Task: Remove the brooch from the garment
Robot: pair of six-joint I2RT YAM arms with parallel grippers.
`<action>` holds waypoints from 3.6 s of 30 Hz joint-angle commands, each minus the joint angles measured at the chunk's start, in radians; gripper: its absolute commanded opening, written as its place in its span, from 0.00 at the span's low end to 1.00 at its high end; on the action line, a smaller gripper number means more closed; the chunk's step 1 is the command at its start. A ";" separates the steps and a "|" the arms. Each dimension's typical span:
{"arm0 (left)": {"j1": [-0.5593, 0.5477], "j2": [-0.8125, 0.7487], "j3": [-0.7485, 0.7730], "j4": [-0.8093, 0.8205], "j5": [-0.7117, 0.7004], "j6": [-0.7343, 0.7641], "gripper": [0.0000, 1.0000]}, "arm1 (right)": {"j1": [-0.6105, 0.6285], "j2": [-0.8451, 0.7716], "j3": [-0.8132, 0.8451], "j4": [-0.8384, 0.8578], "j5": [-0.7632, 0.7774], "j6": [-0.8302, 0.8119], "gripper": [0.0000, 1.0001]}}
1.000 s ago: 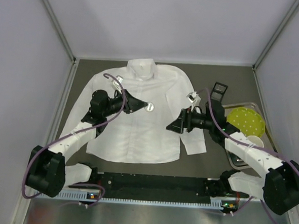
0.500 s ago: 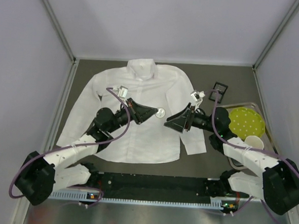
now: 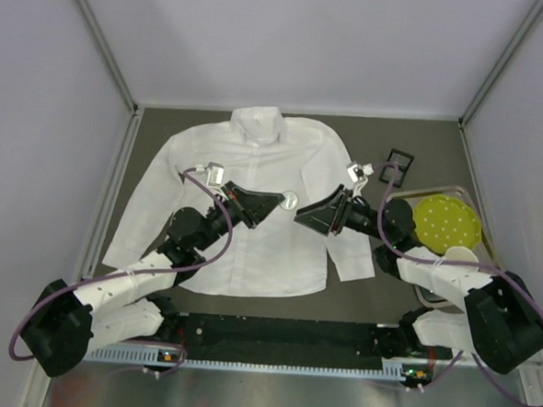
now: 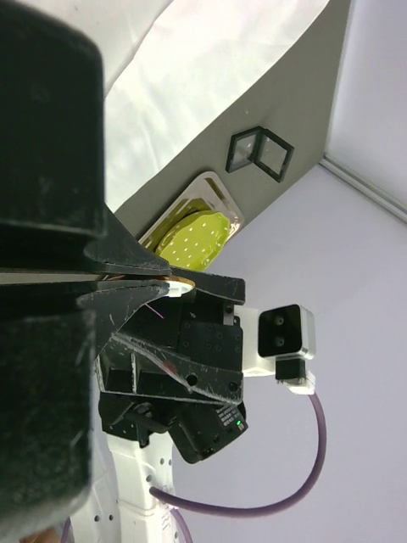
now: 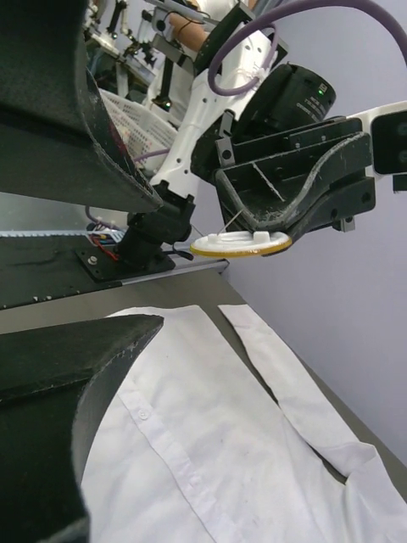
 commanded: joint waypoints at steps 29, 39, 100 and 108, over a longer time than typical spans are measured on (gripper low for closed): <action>-0.008 0.027 -0.052 0.212 -0.016 -0.084 0.00 | 0.063 0.088 0.141 0.177 0.065 0.045 0.31; -0.008 0.042 -0.045 0.209 0.006 -0.076 0.00 | 0.063 0.101 0.153 0.159 0.060 0.042 0.24; -0.012 -0.185 -0.055 -0.001 -0.091 0.122 0.00 | 0.212 0.091 0.099 0.050 0.617 0.044 0.00; -0.012 -0.209 -0.087 0.057 -0.160 0.042 0.00 | 0.213 0.171 0.111 0.213 0.554 0.048 0.00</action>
